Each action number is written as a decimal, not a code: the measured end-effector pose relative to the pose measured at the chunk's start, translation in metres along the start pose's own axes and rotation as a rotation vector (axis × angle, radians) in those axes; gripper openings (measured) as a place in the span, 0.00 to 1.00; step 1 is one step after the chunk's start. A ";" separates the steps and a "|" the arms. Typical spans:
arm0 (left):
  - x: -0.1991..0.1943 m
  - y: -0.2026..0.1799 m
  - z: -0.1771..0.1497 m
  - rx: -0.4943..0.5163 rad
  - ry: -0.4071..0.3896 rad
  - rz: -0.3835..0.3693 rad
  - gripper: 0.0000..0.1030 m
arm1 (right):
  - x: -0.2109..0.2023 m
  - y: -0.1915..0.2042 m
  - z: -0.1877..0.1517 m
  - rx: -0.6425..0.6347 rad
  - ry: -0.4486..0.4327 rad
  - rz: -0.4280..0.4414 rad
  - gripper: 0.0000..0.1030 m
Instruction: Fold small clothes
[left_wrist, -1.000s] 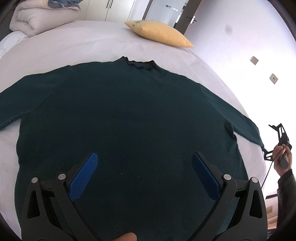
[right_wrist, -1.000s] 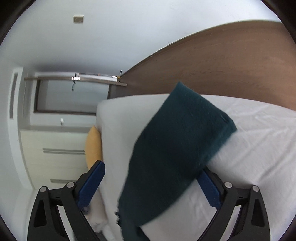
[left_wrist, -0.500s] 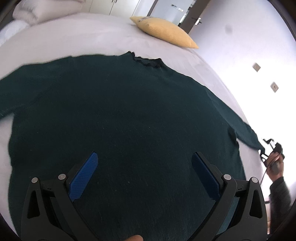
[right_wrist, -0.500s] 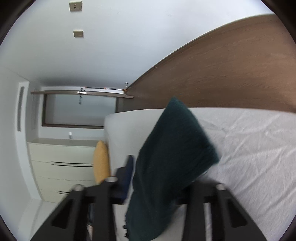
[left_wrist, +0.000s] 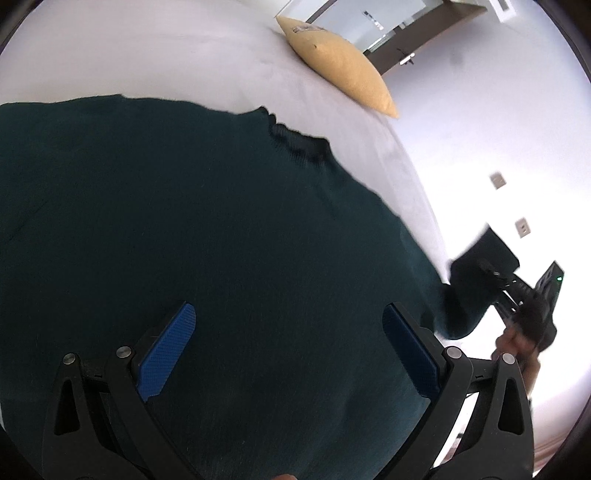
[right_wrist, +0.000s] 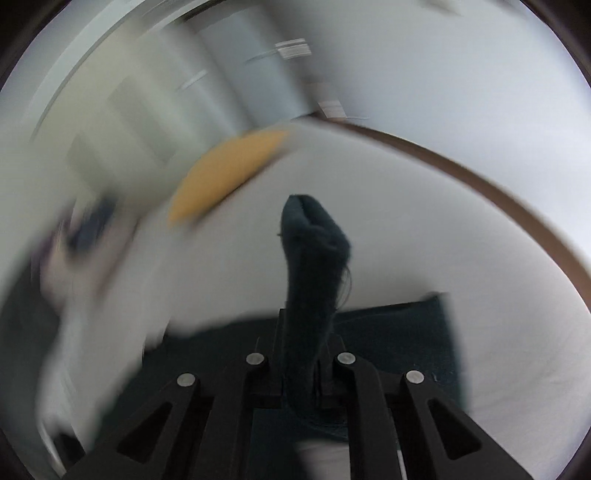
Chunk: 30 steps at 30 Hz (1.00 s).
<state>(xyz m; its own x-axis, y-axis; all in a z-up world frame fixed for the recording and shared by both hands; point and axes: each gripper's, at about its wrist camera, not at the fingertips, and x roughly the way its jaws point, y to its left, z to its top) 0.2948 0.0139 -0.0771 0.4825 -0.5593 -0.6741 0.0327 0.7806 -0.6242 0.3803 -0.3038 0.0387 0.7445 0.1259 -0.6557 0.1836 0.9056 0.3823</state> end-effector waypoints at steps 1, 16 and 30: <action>0.001 0.002 0.005 -0.021 -0.004 -0.020 1.00 | 0.014 0.041 -0.012 -0.099 0.026 0.024 0.11; 0.053 0.015 0.038 -0.221 0.116 -0.222 1.00 | 0.078 0.154 -0.137 -0.404 0.193 0.046 0.15; 0.102 0.012 0.064 -0.377 0.251 -0.277 0.53 | 0.072 0.180 -0.159 -0.464 0.169 0.026 0.17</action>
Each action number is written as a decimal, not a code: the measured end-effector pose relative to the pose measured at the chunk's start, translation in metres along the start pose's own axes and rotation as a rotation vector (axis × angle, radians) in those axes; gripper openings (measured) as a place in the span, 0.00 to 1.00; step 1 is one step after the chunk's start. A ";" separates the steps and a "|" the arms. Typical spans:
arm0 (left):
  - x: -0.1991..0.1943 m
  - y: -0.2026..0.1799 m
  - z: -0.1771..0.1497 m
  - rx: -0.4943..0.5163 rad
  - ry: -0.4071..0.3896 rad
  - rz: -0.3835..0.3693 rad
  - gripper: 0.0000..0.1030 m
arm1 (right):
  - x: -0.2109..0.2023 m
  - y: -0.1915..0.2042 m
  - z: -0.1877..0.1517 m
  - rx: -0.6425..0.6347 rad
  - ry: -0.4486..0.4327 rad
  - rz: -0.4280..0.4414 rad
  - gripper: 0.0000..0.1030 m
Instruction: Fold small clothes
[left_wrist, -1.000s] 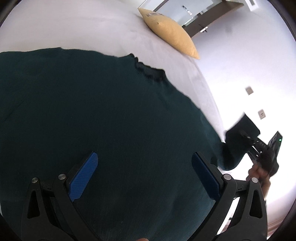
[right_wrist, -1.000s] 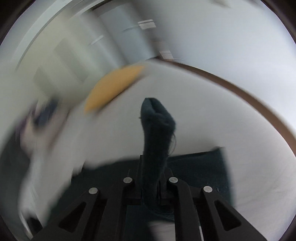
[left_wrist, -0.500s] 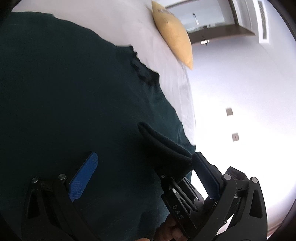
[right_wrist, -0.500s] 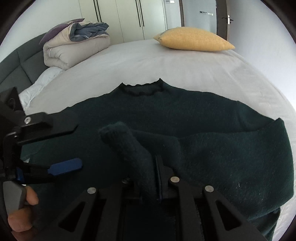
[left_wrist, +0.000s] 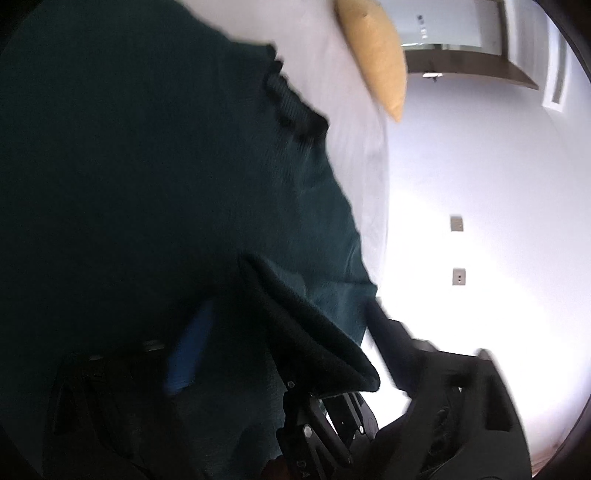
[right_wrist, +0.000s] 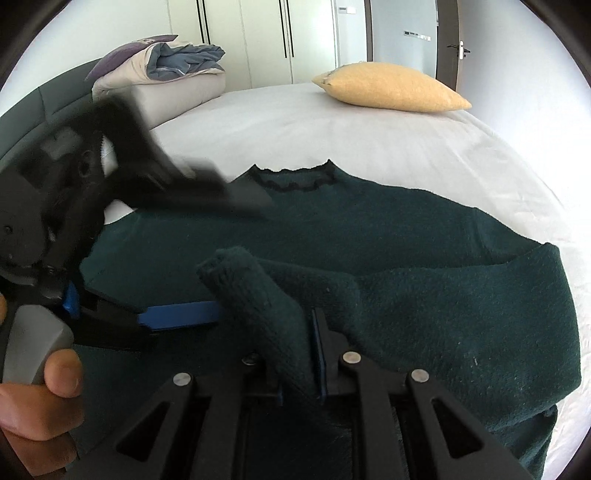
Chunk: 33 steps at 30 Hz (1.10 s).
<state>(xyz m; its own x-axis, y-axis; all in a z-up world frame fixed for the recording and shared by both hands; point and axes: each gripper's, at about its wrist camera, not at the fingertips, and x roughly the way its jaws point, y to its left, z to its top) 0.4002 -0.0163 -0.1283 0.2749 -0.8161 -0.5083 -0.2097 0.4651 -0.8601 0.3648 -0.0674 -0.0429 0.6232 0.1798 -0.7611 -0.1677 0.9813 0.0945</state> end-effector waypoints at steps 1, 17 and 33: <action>0.006 -0.001 0.000 0.001 0.021 0.002 0.44 | -0.001 0.000 0.000 0.000 0.001 0.005 0.17; -0.045 -0.028 0.009 0.162 -0.143 0.056 0.06 | -0.067 -0.165 -0.085 0.788 -0.095 0.315 0.78; -0.135 0.018 0.029 0.145 -0.283 0.085 0.06 | -0.007 -0.223 -0.064 1.284 -0.175 0.699 0.90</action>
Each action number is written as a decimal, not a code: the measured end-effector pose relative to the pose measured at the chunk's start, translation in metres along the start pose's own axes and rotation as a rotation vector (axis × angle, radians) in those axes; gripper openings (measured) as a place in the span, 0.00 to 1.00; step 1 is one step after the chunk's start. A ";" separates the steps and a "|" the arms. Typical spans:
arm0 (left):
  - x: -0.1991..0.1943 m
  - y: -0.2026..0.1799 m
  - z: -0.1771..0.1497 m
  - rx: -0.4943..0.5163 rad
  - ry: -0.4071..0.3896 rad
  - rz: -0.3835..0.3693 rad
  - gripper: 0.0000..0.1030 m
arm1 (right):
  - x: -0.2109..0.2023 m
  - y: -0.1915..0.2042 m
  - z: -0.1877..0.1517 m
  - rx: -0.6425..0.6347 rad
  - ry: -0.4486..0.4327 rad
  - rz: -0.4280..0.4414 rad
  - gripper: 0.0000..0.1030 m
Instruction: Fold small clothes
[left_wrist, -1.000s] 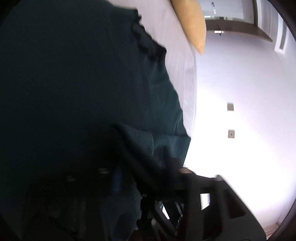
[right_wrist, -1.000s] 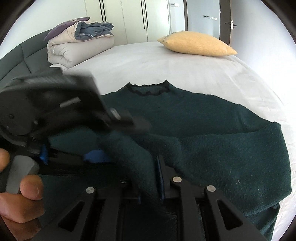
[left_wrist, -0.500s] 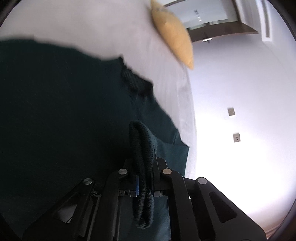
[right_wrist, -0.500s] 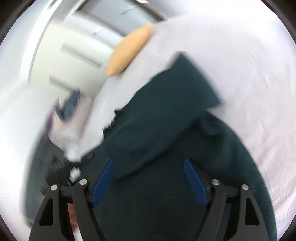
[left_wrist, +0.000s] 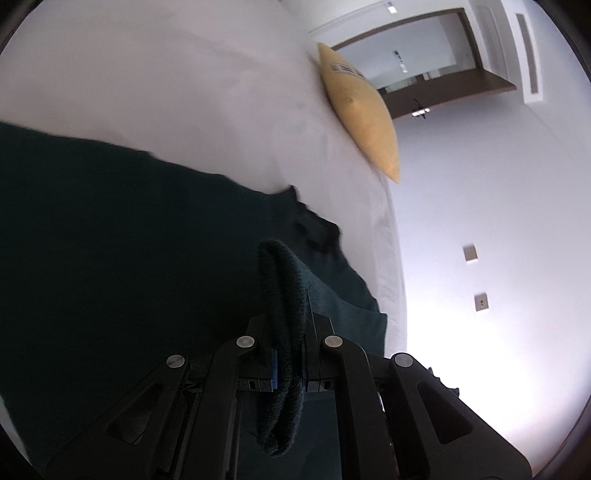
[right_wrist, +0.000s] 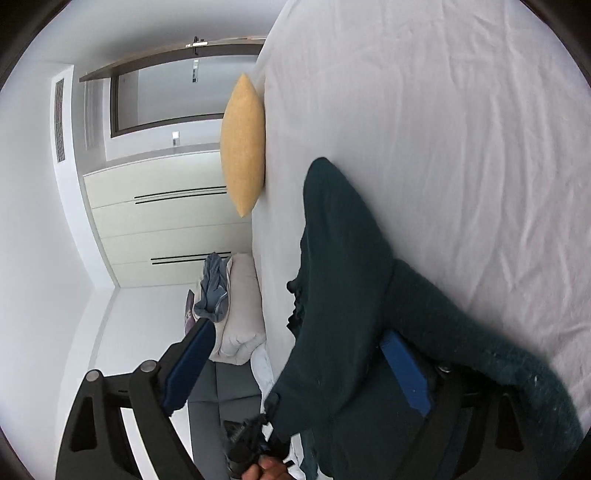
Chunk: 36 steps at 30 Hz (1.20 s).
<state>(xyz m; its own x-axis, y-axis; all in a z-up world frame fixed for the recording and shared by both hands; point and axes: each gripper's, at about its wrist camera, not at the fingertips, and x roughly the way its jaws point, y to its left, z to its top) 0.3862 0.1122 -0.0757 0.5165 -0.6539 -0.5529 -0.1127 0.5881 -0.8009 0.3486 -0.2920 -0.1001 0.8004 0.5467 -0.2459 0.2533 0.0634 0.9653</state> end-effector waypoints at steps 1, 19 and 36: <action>0.002 0.004 -0.001 -0.008 -0.001 0.005 0.06 | 0.003 0.001 -0.002 -0.010 0.004 -0.010 0.90; 0.020 0.047 -0.009 -0.014 0.029 0.080 0.06 | -0.003 0.000 0.001 -0.068 -0.058 0.002 0.90; -0.030 -0.003 -0.016 0.186 -0.166 0.251 0.59 | 0.002 0.077 0.013 -0.333 0.169 -0.070 0.90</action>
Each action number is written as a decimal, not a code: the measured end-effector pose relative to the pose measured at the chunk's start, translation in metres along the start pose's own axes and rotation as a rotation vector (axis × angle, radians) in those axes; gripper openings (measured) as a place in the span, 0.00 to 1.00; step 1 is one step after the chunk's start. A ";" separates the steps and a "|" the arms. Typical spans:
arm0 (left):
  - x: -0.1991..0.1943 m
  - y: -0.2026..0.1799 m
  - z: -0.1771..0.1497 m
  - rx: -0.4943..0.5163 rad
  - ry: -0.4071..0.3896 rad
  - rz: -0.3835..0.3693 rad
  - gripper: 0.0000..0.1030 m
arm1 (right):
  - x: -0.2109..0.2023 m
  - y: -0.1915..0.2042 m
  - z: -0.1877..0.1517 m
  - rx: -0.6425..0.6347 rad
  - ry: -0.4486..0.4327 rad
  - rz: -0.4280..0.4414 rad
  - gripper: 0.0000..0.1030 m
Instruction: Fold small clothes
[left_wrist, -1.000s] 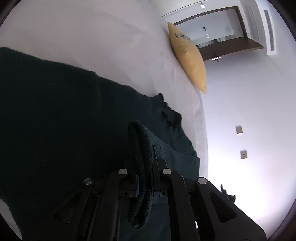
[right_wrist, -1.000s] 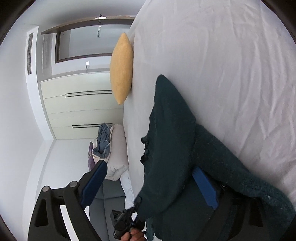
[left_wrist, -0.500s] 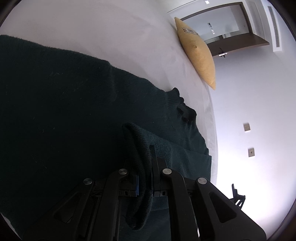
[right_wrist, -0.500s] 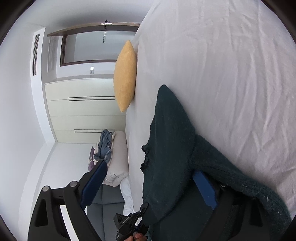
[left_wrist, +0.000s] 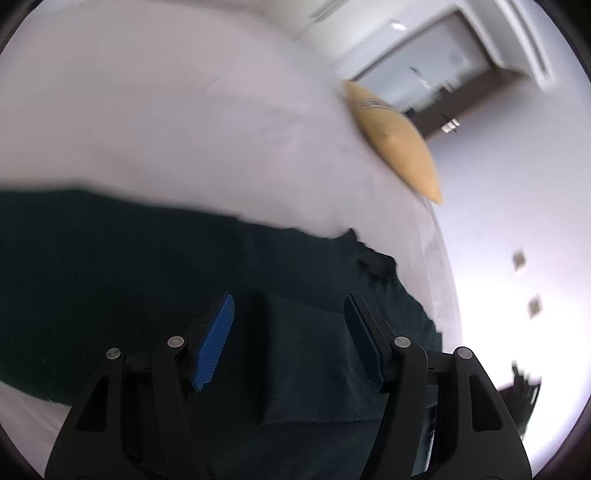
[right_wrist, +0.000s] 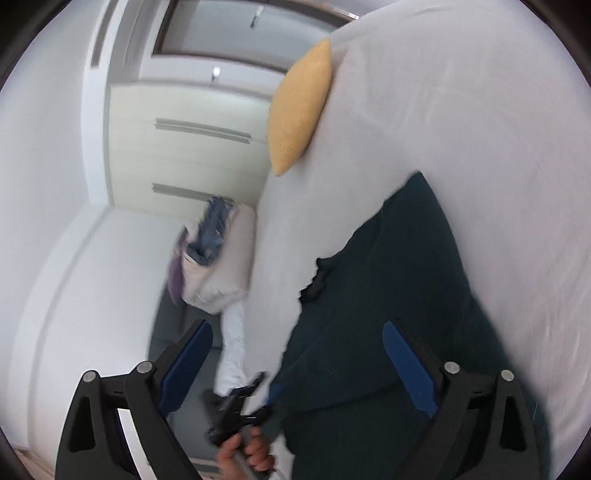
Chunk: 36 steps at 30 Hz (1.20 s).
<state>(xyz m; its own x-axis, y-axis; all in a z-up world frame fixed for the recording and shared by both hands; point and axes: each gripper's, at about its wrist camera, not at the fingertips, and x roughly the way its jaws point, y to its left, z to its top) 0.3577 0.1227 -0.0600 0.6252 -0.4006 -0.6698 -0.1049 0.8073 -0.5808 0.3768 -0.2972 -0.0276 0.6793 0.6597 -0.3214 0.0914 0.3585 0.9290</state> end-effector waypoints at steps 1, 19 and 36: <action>0.002 -0.011 -0.003 0.054 0.003 0.013 0.59 | 0.008 -0.002 0.011 -0.010 0.021 -0.014 0.82; 0.069 -0.045 -0.054 0.386 0.095 0.183 0.59 | 0.040 -0.056 0.023 -0.024 0.242 -0.131 0.63; -0.120 0.086 -0.066 -0.069 -0.193 0.035 0.91 | -0.032 -0.020 -0.073 0.006 0.129 0.027 0.77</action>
<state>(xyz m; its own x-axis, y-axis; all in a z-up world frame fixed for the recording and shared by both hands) 0.2225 0.2121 -0.0602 0.7563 -0.2771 -0.5927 -0.1779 0.7847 -0.5938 0.3000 -0.2769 -0.0493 0.5822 0.7487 -0.3169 0.0791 0.3357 0.9386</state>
